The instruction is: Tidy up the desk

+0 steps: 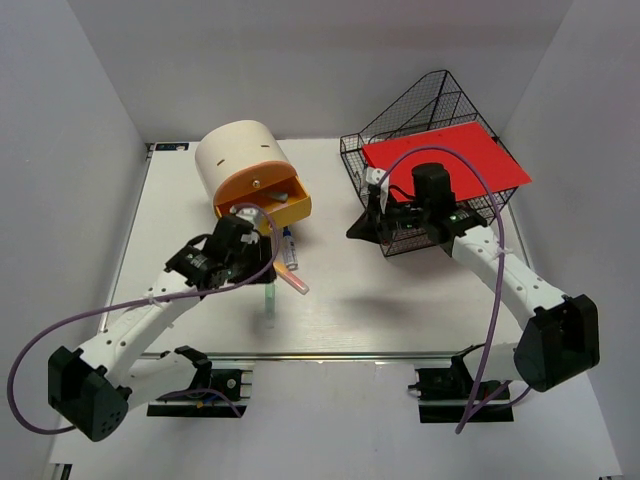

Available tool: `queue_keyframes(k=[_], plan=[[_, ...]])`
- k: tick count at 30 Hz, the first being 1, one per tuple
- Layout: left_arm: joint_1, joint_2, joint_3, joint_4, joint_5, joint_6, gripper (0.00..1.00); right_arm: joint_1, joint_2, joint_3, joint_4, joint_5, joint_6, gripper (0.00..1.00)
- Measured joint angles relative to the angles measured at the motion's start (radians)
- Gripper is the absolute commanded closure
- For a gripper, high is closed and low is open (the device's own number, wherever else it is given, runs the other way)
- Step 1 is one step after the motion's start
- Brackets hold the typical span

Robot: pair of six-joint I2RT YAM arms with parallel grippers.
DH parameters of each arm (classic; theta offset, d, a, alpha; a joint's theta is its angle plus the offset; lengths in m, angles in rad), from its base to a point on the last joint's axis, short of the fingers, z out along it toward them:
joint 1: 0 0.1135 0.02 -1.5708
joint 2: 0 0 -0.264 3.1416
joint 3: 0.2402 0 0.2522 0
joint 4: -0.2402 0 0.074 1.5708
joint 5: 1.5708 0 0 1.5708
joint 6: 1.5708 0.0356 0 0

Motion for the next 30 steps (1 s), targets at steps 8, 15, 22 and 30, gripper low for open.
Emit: queue_keyframes(k=[8, 15, 22, 30], plan=[[-0.003, 0.011, -0.085, -0.074, -0.002, -0.149, 0.19, 0.005, 0.0, 0.0, -0.003, 0.018, 0.015, 0.84], [-0.021, 0.127, -0.171, 0.009, -0.038, -0.191, 0.4, 0.005, 0.0, 0.0, -0.003, 0.027, 0.014, 0.84], [-0.081, 0.22, -0.187, 0.053, -0.109, -0.241, 0.47, 0.001, 0.001, 0.0, -0.004, 0.03, 0.009, 0.84], [-0.173, 0.333, -0.16, 0.09, -0.219, -0.317, 0.4, -0.001, 0.005, 0.0, -0.014, 0.029, 0.003, 0.84]])
